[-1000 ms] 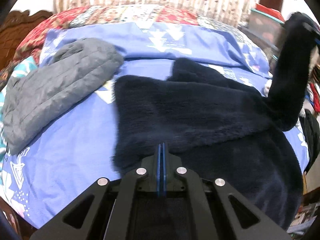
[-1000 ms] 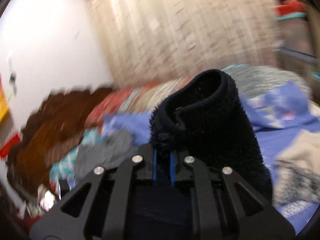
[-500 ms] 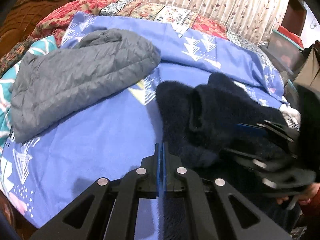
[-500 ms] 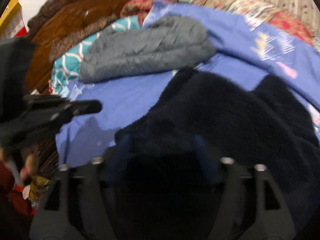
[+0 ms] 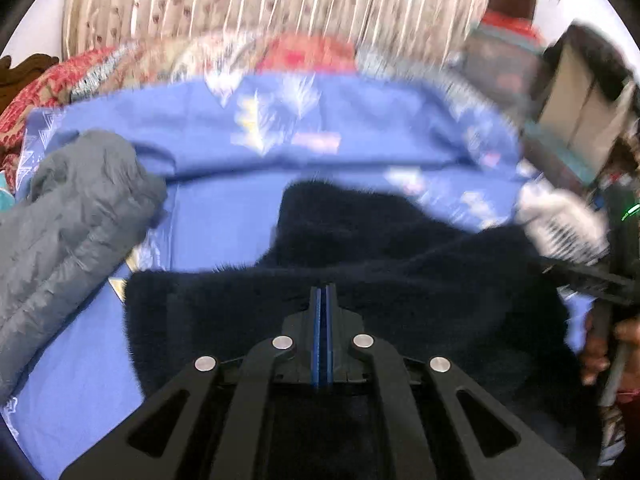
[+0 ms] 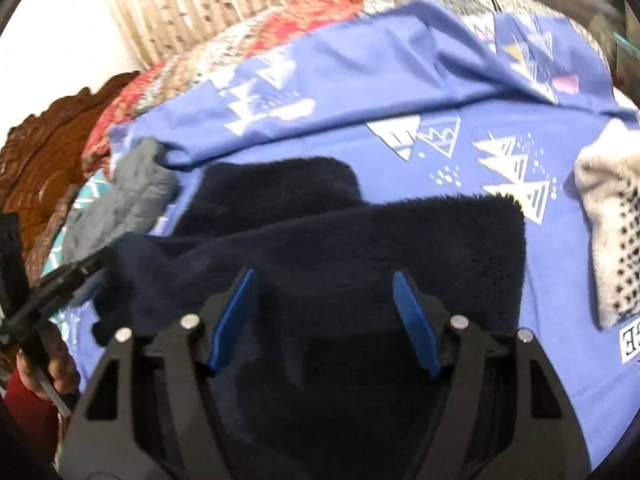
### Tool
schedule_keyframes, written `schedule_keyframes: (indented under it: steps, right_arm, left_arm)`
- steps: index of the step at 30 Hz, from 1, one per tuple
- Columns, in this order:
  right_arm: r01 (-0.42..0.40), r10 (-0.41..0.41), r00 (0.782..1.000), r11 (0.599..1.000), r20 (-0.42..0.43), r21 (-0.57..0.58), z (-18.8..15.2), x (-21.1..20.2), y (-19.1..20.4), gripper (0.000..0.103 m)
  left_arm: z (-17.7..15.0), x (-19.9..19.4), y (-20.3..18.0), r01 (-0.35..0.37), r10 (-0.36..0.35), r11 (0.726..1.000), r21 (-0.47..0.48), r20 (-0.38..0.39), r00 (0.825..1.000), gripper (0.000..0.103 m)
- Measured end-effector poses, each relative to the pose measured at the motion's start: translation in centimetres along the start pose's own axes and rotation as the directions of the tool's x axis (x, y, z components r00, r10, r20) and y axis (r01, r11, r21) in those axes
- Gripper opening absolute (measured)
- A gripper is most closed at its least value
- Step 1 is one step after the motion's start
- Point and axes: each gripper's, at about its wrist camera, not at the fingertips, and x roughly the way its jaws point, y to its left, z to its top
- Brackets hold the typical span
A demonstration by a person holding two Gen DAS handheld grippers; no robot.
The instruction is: Fold large clothes
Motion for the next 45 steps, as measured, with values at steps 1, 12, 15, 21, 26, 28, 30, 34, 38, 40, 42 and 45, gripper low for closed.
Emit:
schedule_keyframes:
  steps: [1, 12, 15, 21, 26, 28, 30, 34, 38, 40, 42, 45]
  right_arm:
    - [0.045, -0.045, 0.999, 0.999, -0.02, 0.01, -0.4, 0.9, -1.0, 0.067]
    - [0.121, -0.121, 0.991, 0.993, -0.062, 0.003, -0.7, 3.1, -1.8, 0.071]
    - [0.069, -0.07, 0.998, 0.997, 0.003, 0.027, -1.8, -1.9, -1.9, 0.076]
    - [0.16, -0.162, 0.978, 0.987, -0.131, -0.028, -6.4, -2.6, -4.0, 0.08]
    - [0.026, -0.027, 0.999, 0.998, 0.02, 0.053, -7.3, -9.8, -2.9, 0.081]
    - [-0.04, 0.035, 0.998, 0.995, 0.051, 0.088, -8.6, -12.7, -3.0, 0.081]
    - [-0.09, 0.084, 0.994, 0.993, 0.067, 0.082, -10.5, -14.9, -3.1, 0.081]
    - [-0.142, 0.138, 0.987, 0.989, 0.081, 0.05, -16.1, -19.0, -3.9, 0.081]
    - [-0.162, 0.159, 0.986, 0.984, 0.05, 0.068, -21.9, -21.2, -5.5, 0.081]
    - [-0.18, 0.178, 0.983, 0.978, 0.034, 0.101, -24.1, -21.6, -6.2, 0.081]
    - [-0.187, 0.186, 0.982, 0.975, 0.024, 0.119, -26.1, -22.0, -6.8, 0.081]
    - [-0.185, 0.188, 0.982, 0.972, -0.002, 0.143, -28.6, -21.3, -7.5, 0.081]
  left_arm:
    - [-0.6, 2.4, 0.5, -0.067, 0.067, 0.998, 0.004, -0.071, 0.995, 0.026]
    - [-2.6, 4.5, 1.5, -0.089, 0.091, 0.996, 0.021, -0.151, 0.984, 0.026]
    - [-2.8, 0.7, 1.1, -0.08, 0.082, 0.996, 0.029, -0.112, 0.99, 0.026]
    - [-7.7, -0.3, 0.0, -0.104, 0.142, 0.975, 0.194, -0.193, 0.971, 0.027]
    - [-7.7, -4.4, -0.8, -0.126, 0.158, 0.97, 0.208, -0.147, 0.976, 0.027]
    - [-7.6, -7.7, -0.7, -0.103, 0.124, 0.977, 0.188, -0.102, 0.987, 0.027]
    - [-8.5, -11.5, 0.1, -0.087, 0.097, 0.982, 0.167, -0.053, 0.994, 0.03]
    - [-12.4, -15.9, 2.6, -0.013, 0.018, 0.996, 0.089, -0.062, 0.998, 0.046]
    - [-18.3, -18.2, 4.6, 0.045, -0.043, 0.999, 0.009, -0.14, 0.989, 0.067]
    - [-21.0, -18.4, 5.4, 0.061, -0.065, 0.998, -0.029, -0.193, 0.979, 0.07]
    - [-23.2, -19.0, 5.6, 0.086, -0.098, 0.994, -0.065, -0.222, 0.97, 0.072]
    - [-26.2, -18.6, 6.5, 0.154, -0.203, 0.969, -0.194, -0.267, 0.942, 0.081]
